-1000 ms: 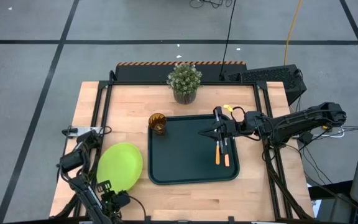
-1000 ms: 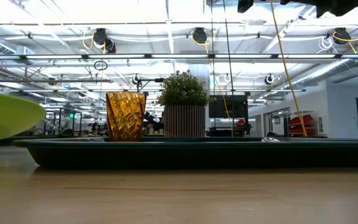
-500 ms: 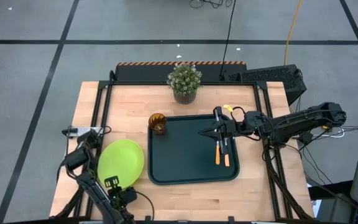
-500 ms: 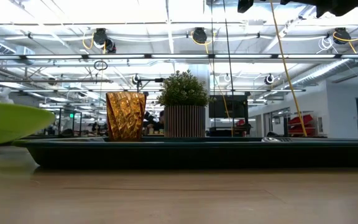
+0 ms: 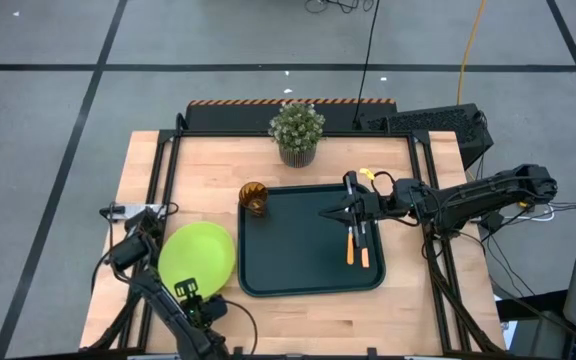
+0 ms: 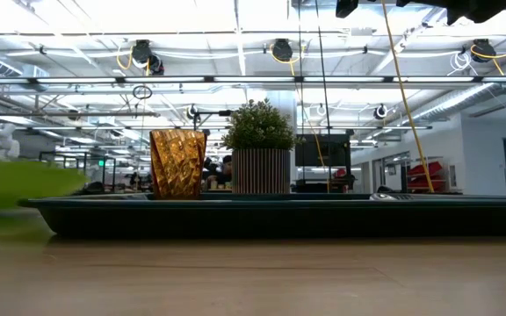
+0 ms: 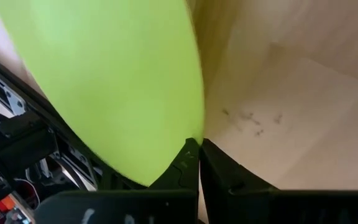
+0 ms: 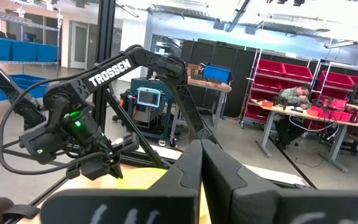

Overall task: Pick and place plate/cup/fork/spoon on tray
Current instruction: Put the plate on the serving tray

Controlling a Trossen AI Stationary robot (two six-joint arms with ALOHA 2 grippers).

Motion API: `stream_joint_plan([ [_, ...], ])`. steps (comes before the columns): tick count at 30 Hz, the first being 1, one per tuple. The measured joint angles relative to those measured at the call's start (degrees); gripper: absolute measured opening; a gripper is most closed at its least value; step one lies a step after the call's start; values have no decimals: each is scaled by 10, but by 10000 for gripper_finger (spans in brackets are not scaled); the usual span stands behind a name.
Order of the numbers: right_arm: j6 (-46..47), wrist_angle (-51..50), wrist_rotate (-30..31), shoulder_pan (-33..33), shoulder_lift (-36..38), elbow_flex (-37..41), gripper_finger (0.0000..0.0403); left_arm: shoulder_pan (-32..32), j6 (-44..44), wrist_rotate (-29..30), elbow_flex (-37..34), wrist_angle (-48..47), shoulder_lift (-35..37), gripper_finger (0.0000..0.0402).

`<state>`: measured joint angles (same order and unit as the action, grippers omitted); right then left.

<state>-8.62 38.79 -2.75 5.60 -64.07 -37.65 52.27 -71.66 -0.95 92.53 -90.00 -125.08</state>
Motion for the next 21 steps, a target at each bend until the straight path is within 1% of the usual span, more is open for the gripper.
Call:
stream_joint_plan([
  [7,0,0,0,0,0,0,0,-11,6,0,0,0,0,0],
  [10,0,0,1,0,0,0,0,-15,9,0,11,-1,0,0],
  [16,-1,0,2,0,0,0,0,-27,5,30,47,1,0,0],
  [21,-1,0,2,0,0,0,0,-31,4,34,54,0,0,0],
])
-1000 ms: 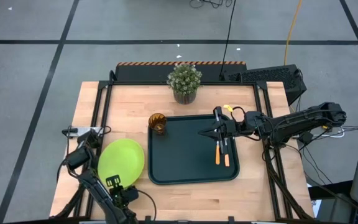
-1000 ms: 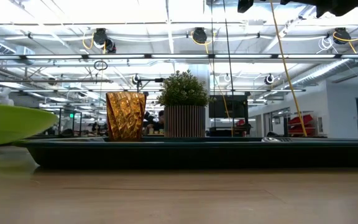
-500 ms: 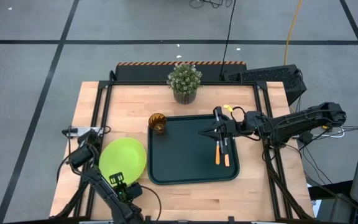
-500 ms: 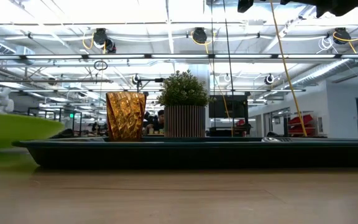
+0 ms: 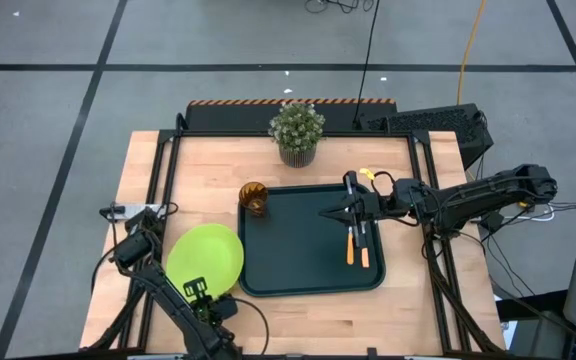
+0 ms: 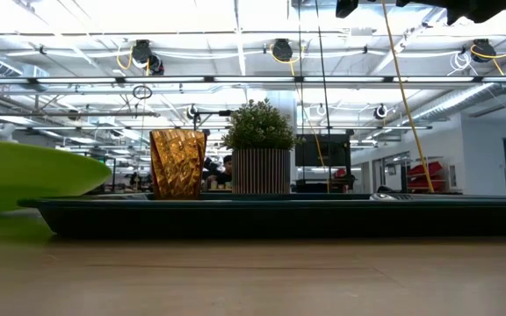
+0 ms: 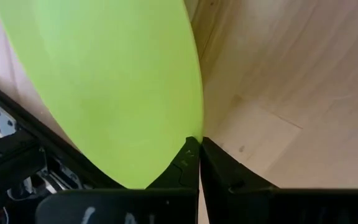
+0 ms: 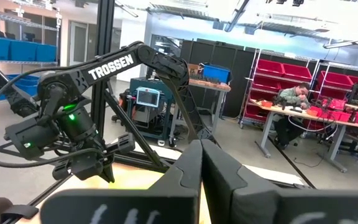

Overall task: Pick and place plate/cup/fork/spoon on tray
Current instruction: Put the plate on the serving tray

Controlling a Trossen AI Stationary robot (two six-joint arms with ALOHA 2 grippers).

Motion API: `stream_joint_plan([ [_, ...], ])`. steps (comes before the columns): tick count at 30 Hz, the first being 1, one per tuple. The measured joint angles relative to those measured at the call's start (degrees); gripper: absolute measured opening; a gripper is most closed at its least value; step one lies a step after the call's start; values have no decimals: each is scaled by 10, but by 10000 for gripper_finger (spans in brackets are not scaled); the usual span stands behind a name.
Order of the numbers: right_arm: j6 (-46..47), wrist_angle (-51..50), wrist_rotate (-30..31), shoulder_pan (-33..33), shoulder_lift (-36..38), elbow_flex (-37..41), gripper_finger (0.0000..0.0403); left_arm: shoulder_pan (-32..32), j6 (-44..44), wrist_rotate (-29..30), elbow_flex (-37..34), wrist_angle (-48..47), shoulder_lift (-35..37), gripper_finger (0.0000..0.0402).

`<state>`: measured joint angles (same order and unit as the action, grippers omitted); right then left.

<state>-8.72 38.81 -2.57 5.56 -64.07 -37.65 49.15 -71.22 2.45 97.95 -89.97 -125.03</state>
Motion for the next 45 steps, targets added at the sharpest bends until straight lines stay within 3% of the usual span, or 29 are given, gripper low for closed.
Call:
stream_joint_plan([
  [20,4,2,0,-6,0,0,0,-14,24,-12,0,0,6,0],
  [32,5,0,0,-7,0,0,0,-32,10,52,0,-1,75,0],
  [45,5,-1,0,-7,0,0,0,-41,32,57,0,0,83,0],
])
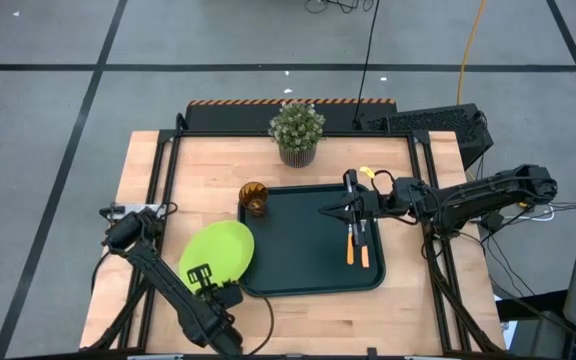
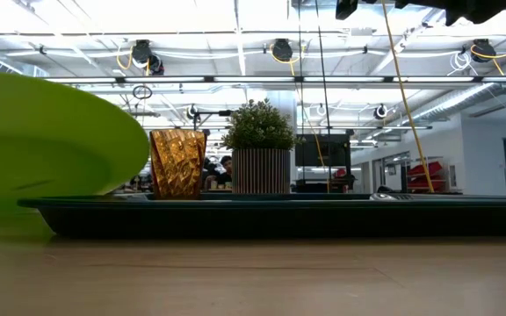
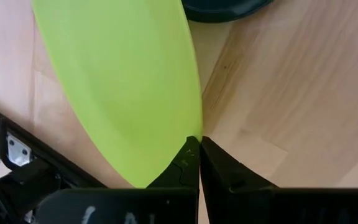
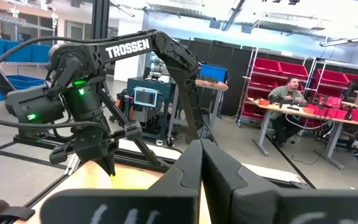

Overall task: Pick and place plate/cup/fork/spoon on tray
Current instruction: Put the plate on the serving tray

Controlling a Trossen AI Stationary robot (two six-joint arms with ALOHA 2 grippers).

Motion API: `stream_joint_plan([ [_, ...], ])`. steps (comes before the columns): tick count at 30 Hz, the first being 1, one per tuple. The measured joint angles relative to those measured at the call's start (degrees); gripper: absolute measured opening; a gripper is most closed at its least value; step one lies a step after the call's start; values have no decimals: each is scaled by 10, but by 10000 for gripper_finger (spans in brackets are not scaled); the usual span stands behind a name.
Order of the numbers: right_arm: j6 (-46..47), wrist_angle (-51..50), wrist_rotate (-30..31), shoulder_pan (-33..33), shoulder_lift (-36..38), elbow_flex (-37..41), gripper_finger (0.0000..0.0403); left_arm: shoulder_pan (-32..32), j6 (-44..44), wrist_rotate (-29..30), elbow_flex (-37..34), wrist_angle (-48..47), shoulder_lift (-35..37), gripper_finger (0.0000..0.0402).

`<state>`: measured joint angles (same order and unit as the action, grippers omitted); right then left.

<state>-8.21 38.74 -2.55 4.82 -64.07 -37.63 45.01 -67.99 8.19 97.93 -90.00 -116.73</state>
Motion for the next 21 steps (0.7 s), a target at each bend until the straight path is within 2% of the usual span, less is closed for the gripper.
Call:
stream_joint_plan([
  [6,0,0,0,0,0,0,0,-1,35,26,0,0,0,0],
  [16,15,-10,4,0,0,0,0,-7,93,28,0,0,-1,0],
  [21,94,-62,92,-13,0,0,0,-7,99,28,0,0,-1,0],
])
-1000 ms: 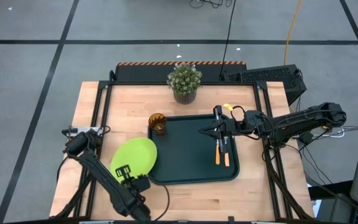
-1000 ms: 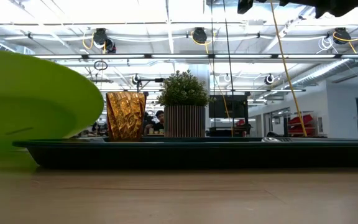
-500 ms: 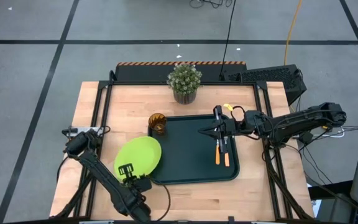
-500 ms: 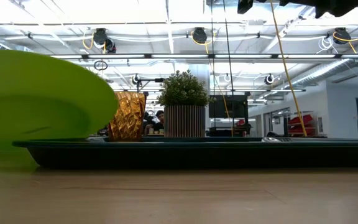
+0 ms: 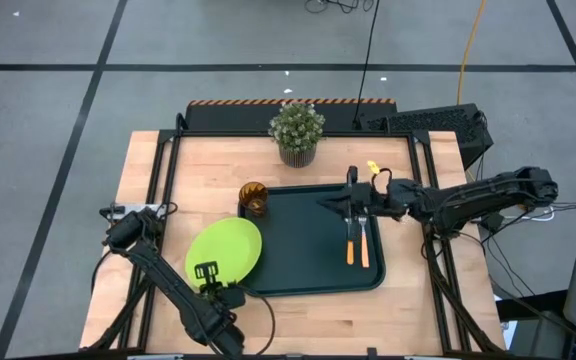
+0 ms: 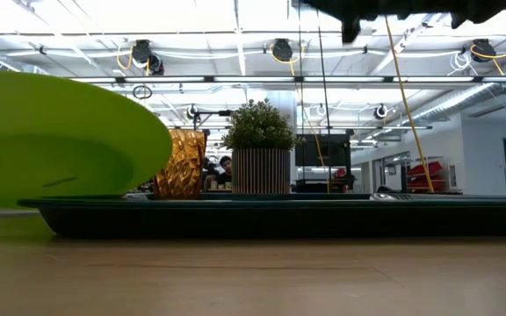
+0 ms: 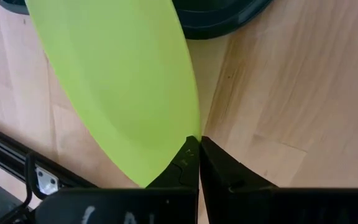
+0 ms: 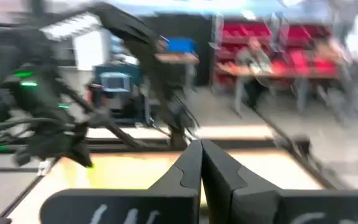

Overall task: Pick and place plate/cup/fork/spoon on tray
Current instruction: Put the plate on the serving tray

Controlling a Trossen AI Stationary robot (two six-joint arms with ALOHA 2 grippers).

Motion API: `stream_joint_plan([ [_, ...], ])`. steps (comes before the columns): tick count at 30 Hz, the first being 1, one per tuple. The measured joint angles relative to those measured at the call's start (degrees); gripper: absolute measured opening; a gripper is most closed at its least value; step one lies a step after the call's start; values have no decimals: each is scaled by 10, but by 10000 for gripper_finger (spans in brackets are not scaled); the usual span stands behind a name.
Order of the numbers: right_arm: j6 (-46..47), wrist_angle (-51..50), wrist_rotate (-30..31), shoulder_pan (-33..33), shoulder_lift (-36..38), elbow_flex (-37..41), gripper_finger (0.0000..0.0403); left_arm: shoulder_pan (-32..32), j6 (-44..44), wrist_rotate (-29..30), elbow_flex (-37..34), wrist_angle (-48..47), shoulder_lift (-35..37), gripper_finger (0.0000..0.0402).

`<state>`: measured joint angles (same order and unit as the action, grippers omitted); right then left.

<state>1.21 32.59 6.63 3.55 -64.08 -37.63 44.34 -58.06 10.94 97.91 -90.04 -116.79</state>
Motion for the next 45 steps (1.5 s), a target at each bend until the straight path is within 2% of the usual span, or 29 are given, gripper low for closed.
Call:
stream_joint_plan([
  [2,58,-31,6,-12,-6,0,0,0,0,0,0,0,0,0],
  [6,172,-81,-36,-19,-42,0,0,0,2,7,0,0,0,0],
  [12,316,-37,-94,-11,-140,0,0,0,10,17,0,0,0,0],
  [16,412,49,-138,-16,-196,1,8,0,16,31,0,0,0,0],
  [20,525,166,-149,-26,-237,0,49,0,25,42,0,1,0,0],
  [27,693,182,-157,-41,-295,0,139,0,42,47,0,0,0,0],
  [33,750,183,-159,-41,-347,-16,161,0,40,52,0,0,0,0],
  [40,764,176,-164,-26,-412,-107,160,0,50,56,0,0,0,0],
  [45,818,122,-178,-23,-446,-153,160,3,47,57,0,0,0,0],
])
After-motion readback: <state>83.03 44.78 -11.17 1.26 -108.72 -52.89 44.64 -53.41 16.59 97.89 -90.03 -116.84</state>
